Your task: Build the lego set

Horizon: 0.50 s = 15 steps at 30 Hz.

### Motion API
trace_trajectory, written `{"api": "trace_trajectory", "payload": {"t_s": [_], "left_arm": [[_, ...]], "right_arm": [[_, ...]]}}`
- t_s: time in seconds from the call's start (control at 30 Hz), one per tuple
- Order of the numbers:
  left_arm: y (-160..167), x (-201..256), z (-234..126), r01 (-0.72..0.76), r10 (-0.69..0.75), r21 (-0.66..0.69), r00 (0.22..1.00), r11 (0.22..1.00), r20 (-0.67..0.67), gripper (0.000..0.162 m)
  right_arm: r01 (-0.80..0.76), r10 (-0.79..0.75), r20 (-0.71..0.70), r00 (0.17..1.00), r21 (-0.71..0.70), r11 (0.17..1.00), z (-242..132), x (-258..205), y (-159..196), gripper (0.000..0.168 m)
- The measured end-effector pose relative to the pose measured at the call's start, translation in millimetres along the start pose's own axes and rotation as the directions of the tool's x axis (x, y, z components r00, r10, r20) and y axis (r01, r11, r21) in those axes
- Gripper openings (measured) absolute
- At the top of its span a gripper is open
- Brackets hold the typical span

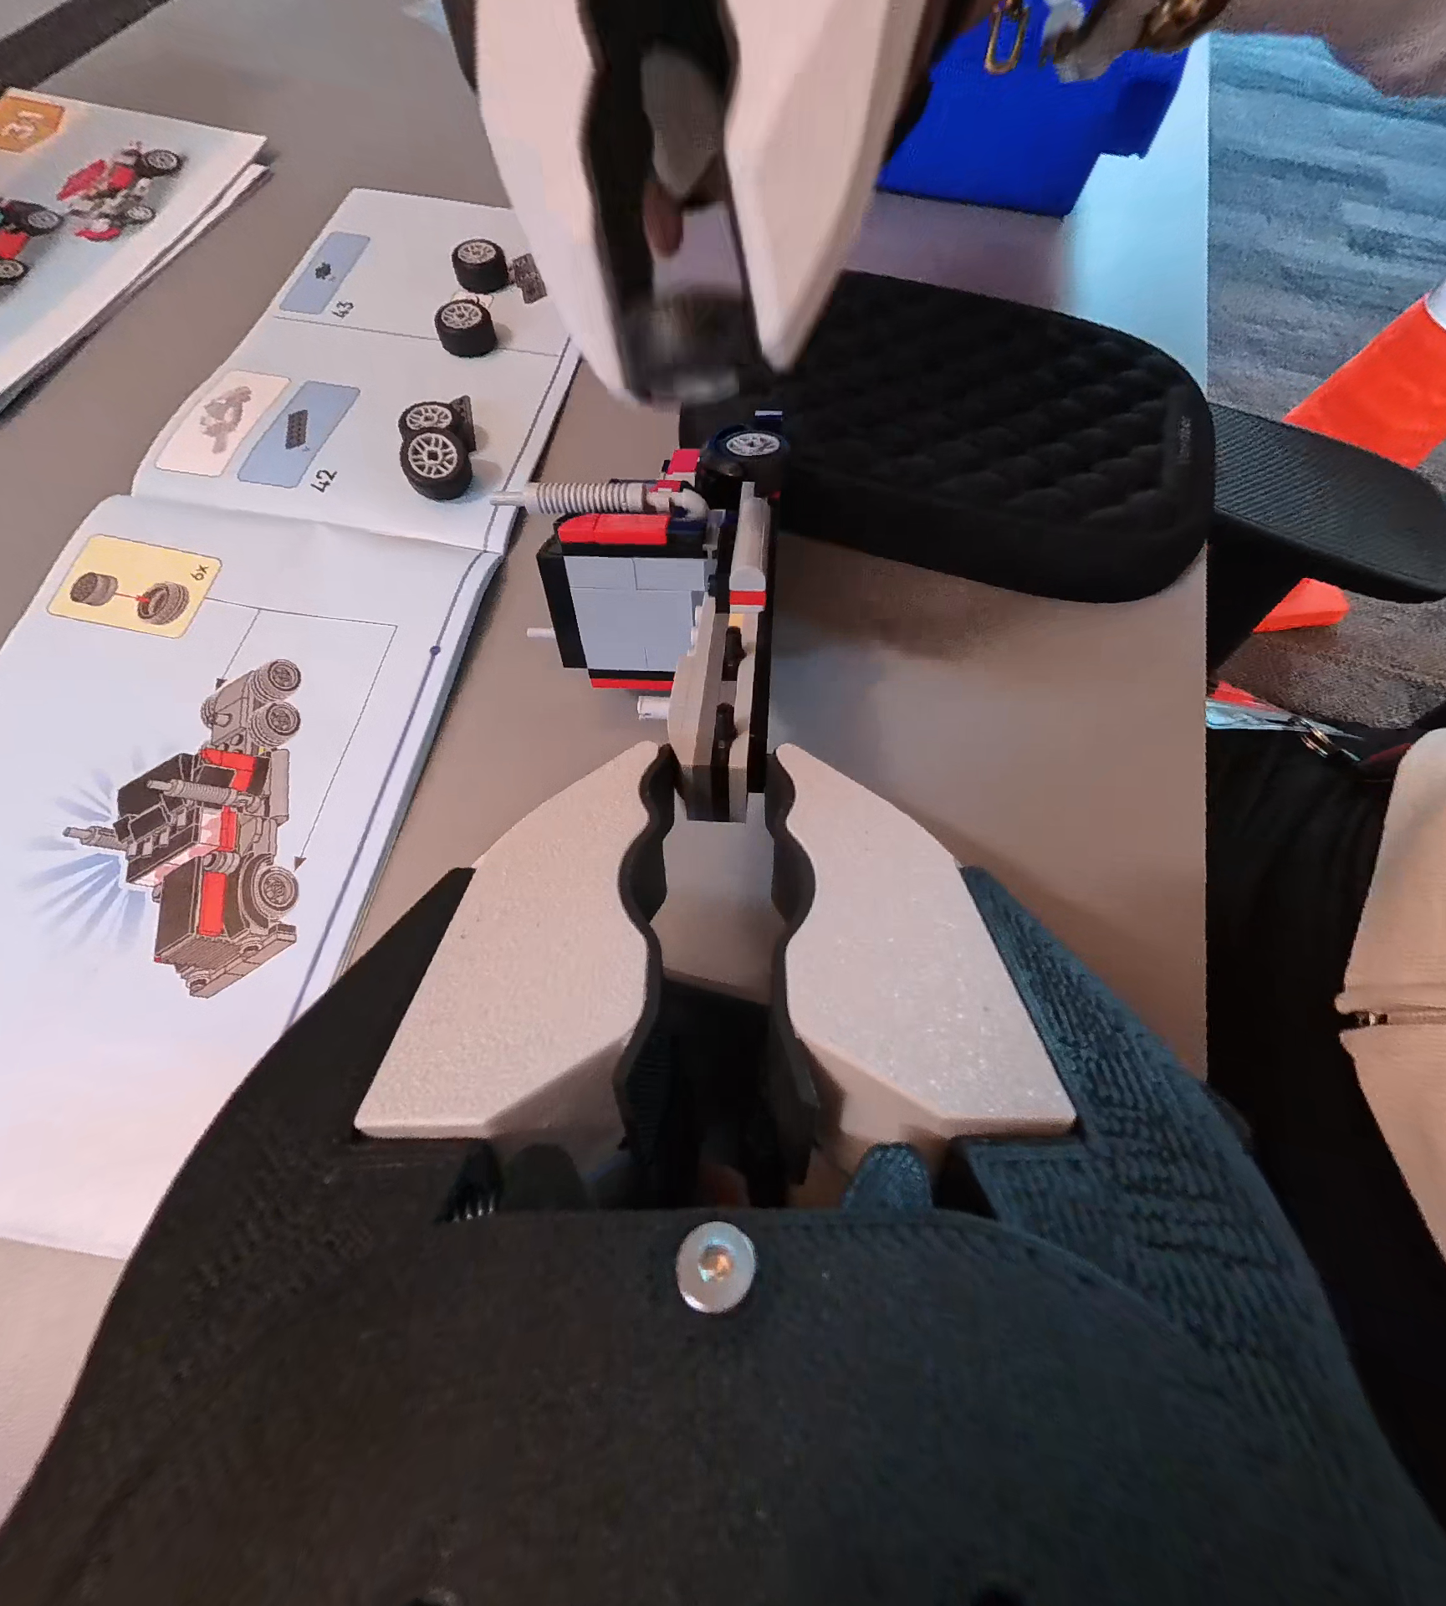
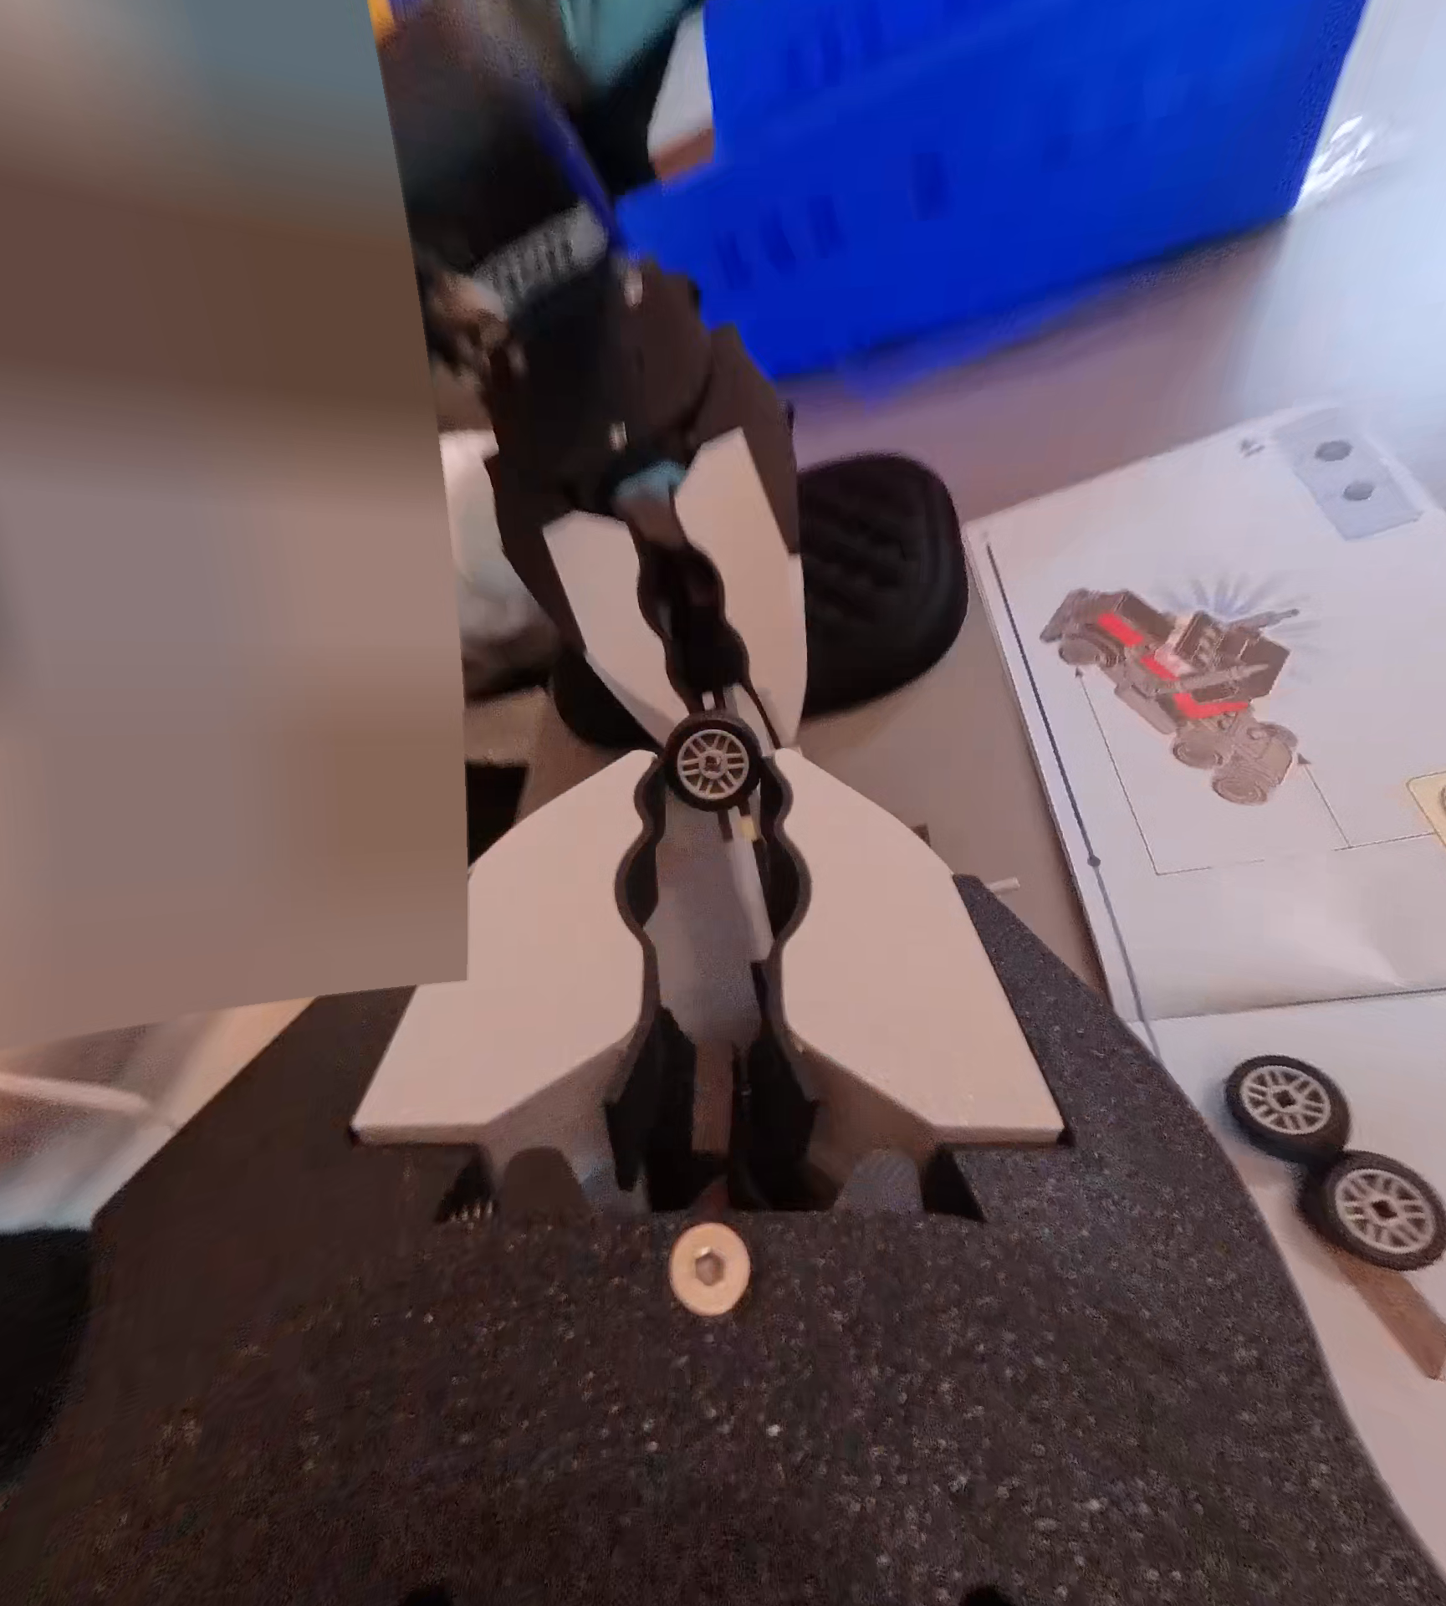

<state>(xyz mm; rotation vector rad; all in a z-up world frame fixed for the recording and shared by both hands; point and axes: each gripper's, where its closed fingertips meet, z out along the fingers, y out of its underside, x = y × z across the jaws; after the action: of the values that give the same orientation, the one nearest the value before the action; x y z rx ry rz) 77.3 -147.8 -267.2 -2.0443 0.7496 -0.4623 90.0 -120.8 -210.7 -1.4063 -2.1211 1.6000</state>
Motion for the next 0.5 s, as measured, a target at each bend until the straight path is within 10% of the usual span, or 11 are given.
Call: {"api": "trace_trajectory", "payload": {"t_s": [0.5], "left_arm": [[-23.8, 0.3, -8.4, 0.079, -0.079, 0.060, 0.997, 0.995, -0.007, 0.020]], "right_arm": [[0.108, -0.110, 0.051, 0.993, 0.048, 0.993, 8.9, 1.8, 13.0, 0.021]]}}
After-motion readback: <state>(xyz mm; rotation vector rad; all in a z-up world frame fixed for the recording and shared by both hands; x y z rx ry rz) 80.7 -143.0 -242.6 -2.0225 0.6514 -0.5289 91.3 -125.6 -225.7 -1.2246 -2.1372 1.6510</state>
